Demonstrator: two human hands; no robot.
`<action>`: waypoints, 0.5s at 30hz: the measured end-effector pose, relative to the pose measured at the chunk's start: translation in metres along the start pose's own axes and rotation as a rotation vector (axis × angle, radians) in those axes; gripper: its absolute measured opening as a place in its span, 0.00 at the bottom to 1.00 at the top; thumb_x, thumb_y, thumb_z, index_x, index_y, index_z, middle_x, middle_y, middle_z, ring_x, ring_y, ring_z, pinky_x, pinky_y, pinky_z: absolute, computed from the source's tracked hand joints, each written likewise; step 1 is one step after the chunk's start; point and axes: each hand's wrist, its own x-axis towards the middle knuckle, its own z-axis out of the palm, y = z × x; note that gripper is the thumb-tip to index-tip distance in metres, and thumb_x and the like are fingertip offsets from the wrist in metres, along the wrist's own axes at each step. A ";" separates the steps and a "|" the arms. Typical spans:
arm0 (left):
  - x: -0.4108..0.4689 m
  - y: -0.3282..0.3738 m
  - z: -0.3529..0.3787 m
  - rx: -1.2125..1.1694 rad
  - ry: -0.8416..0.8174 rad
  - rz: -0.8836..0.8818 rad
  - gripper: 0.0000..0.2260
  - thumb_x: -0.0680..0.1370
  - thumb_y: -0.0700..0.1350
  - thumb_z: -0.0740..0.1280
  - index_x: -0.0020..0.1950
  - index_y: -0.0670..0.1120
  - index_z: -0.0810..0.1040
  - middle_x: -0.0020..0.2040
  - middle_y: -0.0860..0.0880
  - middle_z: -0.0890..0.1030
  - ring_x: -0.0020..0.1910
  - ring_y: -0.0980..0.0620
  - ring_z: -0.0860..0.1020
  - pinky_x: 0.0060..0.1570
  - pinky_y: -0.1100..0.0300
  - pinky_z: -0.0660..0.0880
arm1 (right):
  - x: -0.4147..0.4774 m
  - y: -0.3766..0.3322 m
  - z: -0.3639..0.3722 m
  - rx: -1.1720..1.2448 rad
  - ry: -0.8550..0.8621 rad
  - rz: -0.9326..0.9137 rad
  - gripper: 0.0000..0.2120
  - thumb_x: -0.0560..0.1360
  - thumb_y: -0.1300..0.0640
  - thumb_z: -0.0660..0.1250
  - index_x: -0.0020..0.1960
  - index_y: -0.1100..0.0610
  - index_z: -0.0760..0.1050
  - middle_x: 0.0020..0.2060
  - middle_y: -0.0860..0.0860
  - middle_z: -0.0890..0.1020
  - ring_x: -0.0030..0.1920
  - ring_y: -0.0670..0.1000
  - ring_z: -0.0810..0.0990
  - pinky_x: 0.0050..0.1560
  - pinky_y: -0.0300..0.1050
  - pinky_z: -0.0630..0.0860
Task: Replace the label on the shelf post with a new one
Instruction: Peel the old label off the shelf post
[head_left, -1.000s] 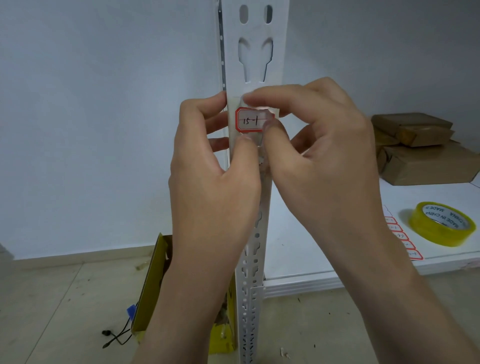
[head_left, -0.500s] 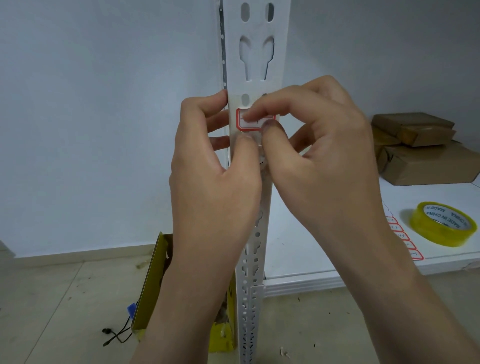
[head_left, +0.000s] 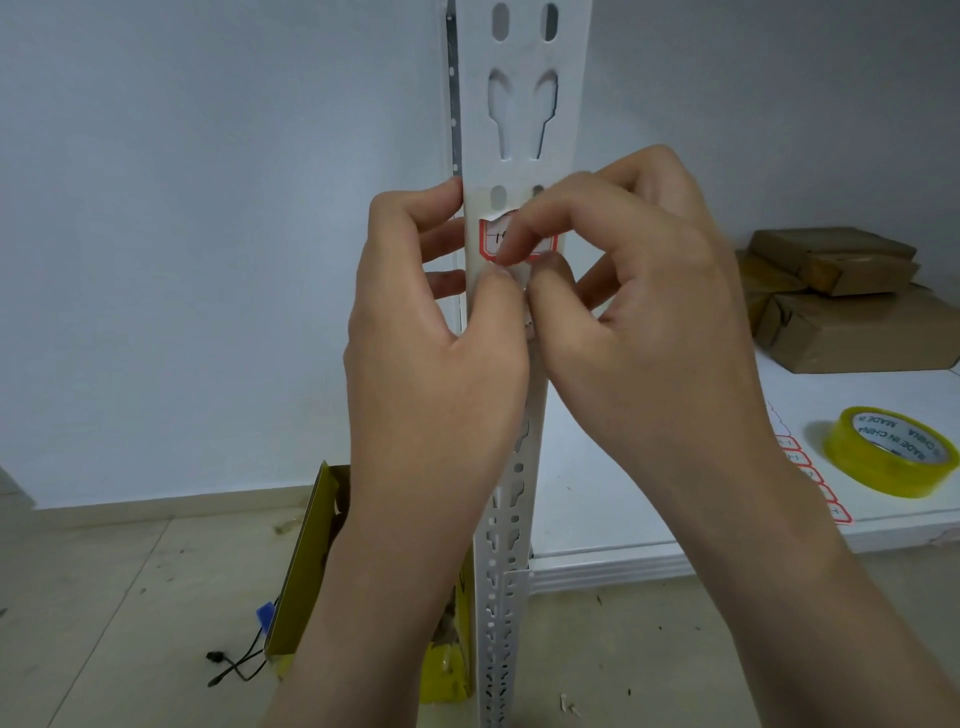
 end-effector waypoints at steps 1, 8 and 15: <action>0.000 0.000 0.000 0.002 -0.004 0.001 0.14 0.80 0.44 0.67 0.64 0.56 0.74 0.57 0.62 0.81 0.53 0.63 0.80 0.48 0.68 0.79 | 0.000 0.000 0.000 0.004 -0.003 0.001 0.10 0.76 0.55 0.66 0.53 0.43 0.81 0.50 0.48 0.75 0.47 0.45 0.77 0.38 0.45 0.80; 0.001 -0.002 0.000 0.016 -0.005 0.013 0.14 0.80 0.43 0.67 0.65 0.55 0.74 0.58 0.61 0.81 0.54 0.62 0.80 0.48 0.70 0.78 | 0.000 0.000 0.000 -0.020 0.007 -0.012 0.09 0.77 0.55 0.66 0.53 0.43 0.81 0.50 0.47 0.75 0.45 0.46 0.78 0.38 0.47 0.80; 0.007 -0.007 -0.003 0.134 0.159 0.189 0.15 0.80 0.48 0.70 0.66 0.52 0.74 0.59 0.54 0.80 0.51 0.56 0.82 0.40 0.70 0.79 | 0.001 0.004 -0.003 0.084 0.088 0.014 0.12 0.77 0.58 0.65 0.57 0.46 0.81 0.50 0.44 0.82 0.41 0.40 0.78 0.36 0.36 0.73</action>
